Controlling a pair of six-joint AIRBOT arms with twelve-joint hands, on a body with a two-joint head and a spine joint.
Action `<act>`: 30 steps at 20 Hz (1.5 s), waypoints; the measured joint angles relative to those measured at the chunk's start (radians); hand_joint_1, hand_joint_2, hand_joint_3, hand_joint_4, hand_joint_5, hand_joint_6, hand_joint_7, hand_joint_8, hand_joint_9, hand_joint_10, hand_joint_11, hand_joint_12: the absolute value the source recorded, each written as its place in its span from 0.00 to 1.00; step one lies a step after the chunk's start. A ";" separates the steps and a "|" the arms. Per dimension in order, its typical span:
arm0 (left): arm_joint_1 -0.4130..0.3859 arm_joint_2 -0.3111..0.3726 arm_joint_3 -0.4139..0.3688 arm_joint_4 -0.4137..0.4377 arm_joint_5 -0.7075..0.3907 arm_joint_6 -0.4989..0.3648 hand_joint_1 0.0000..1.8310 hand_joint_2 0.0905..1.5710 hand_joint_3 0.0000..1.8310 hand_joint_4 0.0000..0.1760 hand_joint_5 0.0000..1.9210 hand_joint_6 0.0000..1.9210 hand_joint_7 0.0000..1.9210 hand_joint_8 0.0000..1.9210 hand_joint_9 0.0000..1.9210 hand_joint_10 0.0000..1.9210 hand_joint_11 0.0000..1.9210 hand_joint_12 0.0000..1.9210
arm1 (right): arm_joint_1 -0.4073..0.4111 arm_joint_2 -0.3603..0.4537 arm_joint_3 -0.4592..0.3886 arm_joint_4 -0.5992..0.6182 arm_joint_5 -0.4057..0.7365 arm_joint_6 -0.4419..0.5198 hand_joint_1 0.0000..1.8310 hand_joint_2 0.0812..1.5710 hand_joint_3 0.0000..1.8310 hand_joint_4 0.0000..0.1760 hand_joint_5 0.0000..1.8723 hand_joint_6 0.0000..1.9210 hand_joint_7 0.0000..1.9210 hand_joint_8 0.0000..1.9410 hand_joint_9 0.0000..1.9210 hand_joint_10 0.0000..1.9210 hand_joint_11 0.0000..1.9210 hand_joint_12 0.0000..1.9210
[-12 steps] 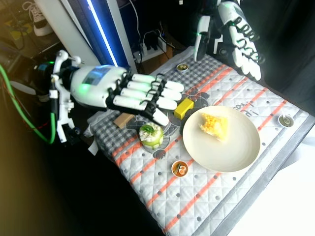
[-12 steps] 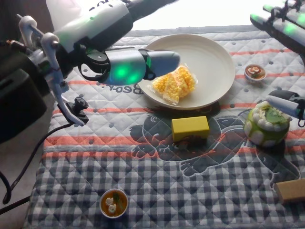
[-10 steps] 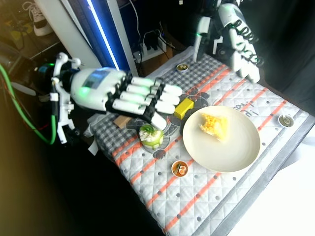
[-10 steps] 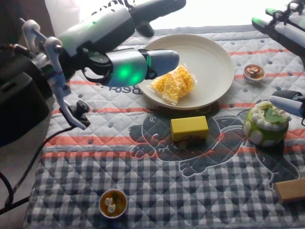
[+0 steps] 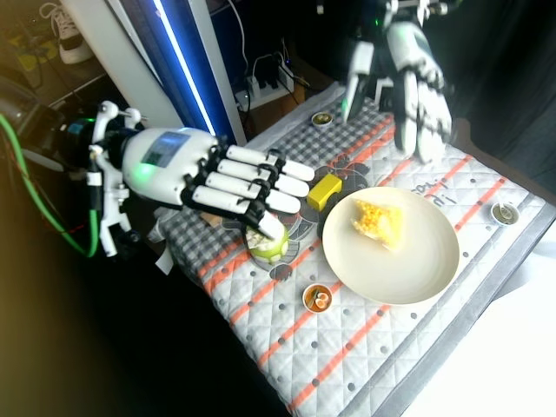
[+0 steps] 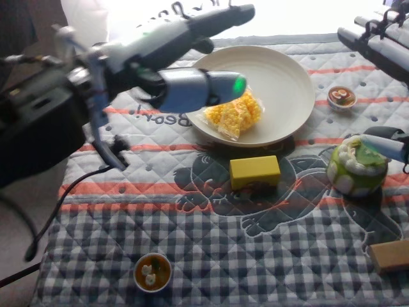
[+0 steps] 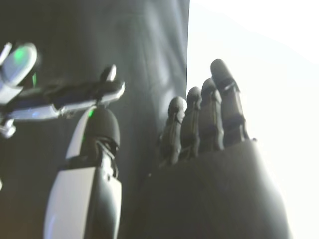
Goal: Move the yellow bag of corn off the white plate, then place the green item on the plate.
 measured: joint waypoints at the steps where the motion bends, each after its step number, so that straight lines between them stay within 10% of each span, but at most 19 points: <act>1: -0.010 -0.017 0.019 0.002 0.018 0.000 0.32 0.80 0.00 0.61 0.10 0.00 0.07 0.00 0.05 0.00 0.00 0.44 | 0.000 0.000 0.000 0.002 0.001 0.002 0.31 0.77 0.00 0.00 0.00 0.00 0.00 0.00 0.01 0.00 0.00 0.46; 3: -0.028 -0.089 0.096 -0.010 0.093 0.001 0.33 0.79 0.00 0.34 0.11 0.00 0.07 0.00 0.05 0.00 0.00 0.53 | 0.000 -0.001 0.000 0.000 0.010 0.003 0.29 0.78 0.00 0.00 0.00 0.00 0.00 0.00 0.01 0.00 0.00 0.39; 6: -0.031 -0.154 0.172 -0.050 0.193 0.008 0.37 0.77 0.00 0.21 0.11 0.00 0.07 0.00 0.05 0.00 0.00 0.57 | 0.000 -0.008 0.001 0.002 0.010 0.005 0.29 0.78 0.00 0.03 0.00 0.00 0.00 0.00 0.00 0.00 0.00 0.23; 7: -0.032 -0.171 0.196 -0.056 0.212 0.010 0.37 0.77 0.00 0.32 0.09 0.00 0.04 0.00 0.01 0.00 0.00 0.47 | 0.000 -0.010 0.001 -0.001 0.011 0.005 0.29 0.79 0.00 0.00 0.00 0.00 0.00 0.00 0.00 0.00 0.00 0.19; 9: -0.034 -0.196 0.233 -0.071 0.236 0.011 0.39 0.76 0.00 0.24 0.09 0.00 0.04 0.00 0.01 0.00 0.00 0.41 | -0.005 -0.010 0.001 -0.006 0.013 0.010 0.27 0.79 0.00 0.00 0.00 0.00 0.00 0.00 0.00 0.00 0.00 0.22; 13: -0.034 -0.224 0.257 -0.085 0.275 0.011 0.37 0.80 0.00 0.24 0.08 0.00 0.04 0.00 0.04 0.01 0.00 0.55 | -0.004 -0.010 0.004 -0.008 0.011 0.020 0.28 0.80 0.00 0.00 0.00 0.00 0.00 0.00 0.00 0.00 0.00 0.18; 16: -0.027 -0.231 0.270 -0.090 0.289 0.011 0.34 0.83 0.00 0.39 0.06 0.00 0.02 0.00 0.02 0.01 0.00 0.36 | -0.004 -0.010 0.005 -0.010 0.010 0.025 0.25 0.80 0.00 0.00 0.00 0.00 0.00 0.00 0.00 0.00 0.00 0.14; 21: -0.019 -0.249 0.290 -0.089 0.320 0.019 0.49 0.82 0.00 0.20 0.11 0.00 0.07 0.01 0.04 0.01 0.00 0.33 | -0.004 -0.010 0.005 -0.016 0.011 0.031 0.25 0.79 0.00 0.02 0.00 0.00 0.00 0.00 0.00 0.00 0.00 0.23; 24: -0.019 -0.259 0.305 -0.089 0.320 0.020 0.54 0.78 0.00 0.66 0.12 0.00 0.05 0.00 0.02 0.00 0.00 0.51 | -0.006 -0.010 0.008 -0.014 0.010 0.034 0.24 0.79 0.00 0.00 0.00 0.00 0.00 0.00 0.00 0.00 0.00 0.23; 27: -0.019 -0.262 0.308 -0.093 0.316 0.019 0.62 0.76 0.00 0.24 0.16 0.01 0.00 0.00 0.00 0.00 0.00 0.39 | -0.008 -0.010 0.008 -0.014 0.010 0.035 0.24 0.80 0.00 0.00 0.00 0.00 0.00 0.00 0.00 0.00 0.00 0.26; 29: -0.019 -0.267 0.320 -0.117 0.318 0.016 0.60 0.76 0.00 0.15 0.17 0.01 0.02 0.00 0.01 0.00 0.00 0.28 | -0.008 -0.010 0.008 -0.014 0.010 0.037 0.22 0.80 0.00 0.00 0.00 0.00 0.00 0.00 0.00 0.00 0.00 0.23; 30: -0.019 -0.269 0.323 -0.117 0.320 0.016 0.62 0.77 0.00 0.05 0.22 0.01 0.11 0.01 0.11 0.05 0.00 0.63 | -0.008 -0.010 0.011 -0.015 0.010 0.038 0.22 0.80 0.00 0.00 0.00 0.00 0.00 0.00 0.00 0.00 0.00 0.23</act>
